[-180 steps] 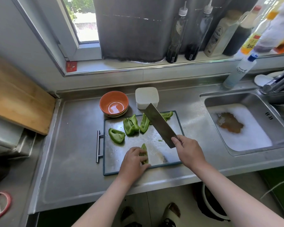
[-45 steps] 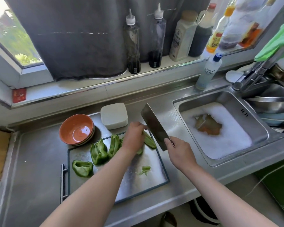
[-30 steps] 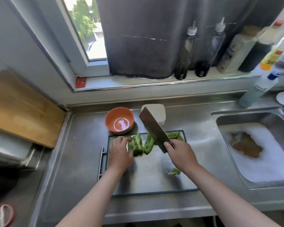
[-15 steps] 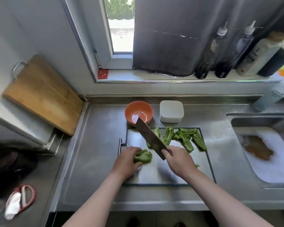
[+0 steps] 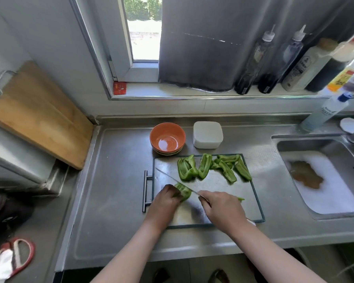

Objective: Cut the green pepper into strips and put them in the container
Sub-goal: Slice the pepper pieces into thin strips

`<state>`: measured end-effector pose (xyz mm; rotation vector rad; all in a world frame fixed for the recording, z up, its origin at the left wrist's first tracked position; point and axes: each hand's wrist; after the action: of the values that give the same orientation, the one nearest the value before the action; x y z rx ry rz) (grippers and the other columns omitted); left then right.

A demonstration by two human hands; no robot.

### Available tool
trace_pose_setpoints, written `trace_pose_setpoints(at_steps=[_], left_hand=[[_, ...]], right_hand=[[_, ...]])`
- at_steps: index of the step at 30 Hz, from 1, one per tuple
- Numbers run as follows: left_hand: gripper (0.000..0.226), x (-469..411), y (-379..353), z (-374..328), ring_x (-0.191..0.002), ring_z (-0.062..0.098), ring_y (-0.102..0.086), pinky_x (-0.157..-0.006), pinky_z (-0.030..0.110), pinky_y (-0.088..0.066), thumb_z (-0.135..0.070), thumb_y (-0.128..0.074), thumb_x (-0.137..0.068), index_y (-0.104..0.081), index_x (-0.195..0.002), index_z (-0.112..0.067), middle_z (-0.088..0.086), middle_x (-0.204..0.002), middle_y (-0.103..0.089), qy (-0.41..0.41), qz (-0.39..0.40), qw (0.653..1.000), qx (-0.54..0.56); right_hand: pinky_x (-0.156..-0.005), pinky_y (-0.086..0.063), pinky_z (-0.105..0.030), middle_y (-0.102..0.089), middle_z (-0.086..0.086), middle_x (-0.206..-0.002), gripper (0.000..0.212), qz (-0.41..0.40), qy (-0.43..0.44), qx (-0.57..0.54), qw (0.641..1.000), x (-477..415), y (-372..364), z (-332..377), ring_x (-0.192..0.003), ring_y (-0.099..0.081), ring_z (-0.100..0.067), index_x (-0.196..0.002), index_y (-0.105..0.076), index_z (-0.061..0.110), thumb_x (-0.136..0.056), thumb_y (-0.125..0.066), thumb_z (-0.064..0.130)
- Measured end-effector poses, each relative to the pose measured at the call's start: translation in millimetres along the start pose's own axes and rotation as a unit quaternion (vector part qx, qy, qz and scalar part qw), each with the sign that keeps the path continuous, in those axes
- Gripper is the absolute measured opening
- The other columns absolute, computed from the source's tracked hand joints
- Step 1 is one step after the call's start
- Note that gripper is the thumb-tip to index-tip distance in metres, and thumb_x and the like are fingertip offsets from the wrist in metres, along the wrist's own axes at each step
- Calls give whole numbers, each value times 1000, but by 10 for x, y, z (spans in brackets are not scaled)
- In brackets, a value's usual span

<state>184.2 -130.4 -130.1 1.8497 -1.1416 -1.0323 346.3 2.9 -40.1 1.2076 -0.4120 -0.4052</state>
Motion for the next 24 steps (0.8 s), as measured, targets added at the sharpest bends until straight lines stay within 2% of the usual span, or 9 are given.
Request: trace_pose_setpoints(at_steps=[3, 5, 8, 10, 13, 16, 18, 20, 24], left_hand=[[44, -31, -42, 4, -104, 27, -58, -81, 34, -55, -12, -75, -77, -70, -118, -26, 3, -111, -68, -16, 10, 1000, -18], [40, -64, -29, 3, -106, 25, -58, -83, 33, -56, -14, -74, -76, -72, -114, -27, 1, -111, -69, -14, 5, 1000, -13], [31, -97, -13, -11, -98, 26, -60, -79, 30, -56, -17, -80, -76, -76, -105, -26, 2, -105, -70, -19, -12, 1000, -3], [22, -111, -35, 21, -99, 27, -59, -81, 33, -56, -24, -70, -83, -76, -104, -25, 3, -104, -70, -17, -23, 1000, 13], [32, -101, -62, 87, -111, 25, -51, -93, 34, -51, -34, -59, -88, -73, -115, -27, 1, -115, -68, 6, -1, 1000, 23], [39, -65, -52, 93, -114, 27, -49, -94, 35, -50, -39, -50, -90, -68, -123, -30, 3, -121, -65, 19, 30, 999, 20], [34, -68, -38, 88, -114, 28, -50, -93, 36, -52, -37, -55, -90, -71, -119, -30, 4, -120, -65, 30, 34, 998, 31], [30, -84, -56, 81, -111, 29, -51, -89, 37, -54, -27, -69, -85, -73, -115, -27, 5, -117, -66, 26, 34, 998, 35], [38, -97, -100, 40, -110, 29, -53, -89, 39, -54, -18, -80, -77, -73, -114, -22, 6, -114, -67, 16, 28, 999, 33]], right_hand=[[-54, -37, -31, -72, 2, -77, 32, -38, 31, 25, 998, 58, -92, 19, -70, -67, -23, -115, -70, 37, -97, -44, 42], [-45, -31, -28, -64, 3, -61, 30, -73, 31, 59, 995, 82, -136, 23, -53, -61, -22, -101, -72, 35, -91, -45, 41], [-42, -21, -24, -55, 4, -52, 15, -75, 15, 94, 993, 112, -151, 48, -41, -53, -22, -89, -69, 34, -84, -56, 37], [-42, -20, -23, -54, 4, -51, 11, -79, 4, 97, 992, 126, -172, 57, -39, -51, -22, -87, -69, 33, -82, -60, 36], [-42, -21, -24, -53, 4, -51, 10, -87, -5, 82, 993, 147, -201, 84, -38, -50, -23, -88, -69, 32, -82, -61, 34], [-41, -23, -24, -54, 4, -52, 12, -82, -7, 79, 994, 158, -197, 122, -39, -51, -23, -89, -69, 31, -85, -58, 34], [-40, -25, -24, -54, 4, -52, 16, -69, -16, 85, 994, 158, -200, 143, -38, -51, -24, -89, -69, 30, -86, -54, 35], [-39, -26, -25, -54, 3, -52, 17, -50, -26, 87, 995, 156, -199, 166, -37, -51, -25, -88, -69, 29, -85, -53, 34], [-37, -25, -26, -52, 1, -50, 11, -32, -27, 99, 994, 143, -198, 169, -36, -49, -25, -85, -68, 29, -79, -59, 30]])
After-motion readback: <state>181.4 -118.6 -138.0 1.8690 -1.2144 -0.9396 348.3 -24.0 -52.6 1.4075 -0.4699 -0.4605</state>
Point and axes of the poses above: each hand's wrist, its own x-axis away from the middle knuckle, its own y-axis out of the back of the hand, z = x × y
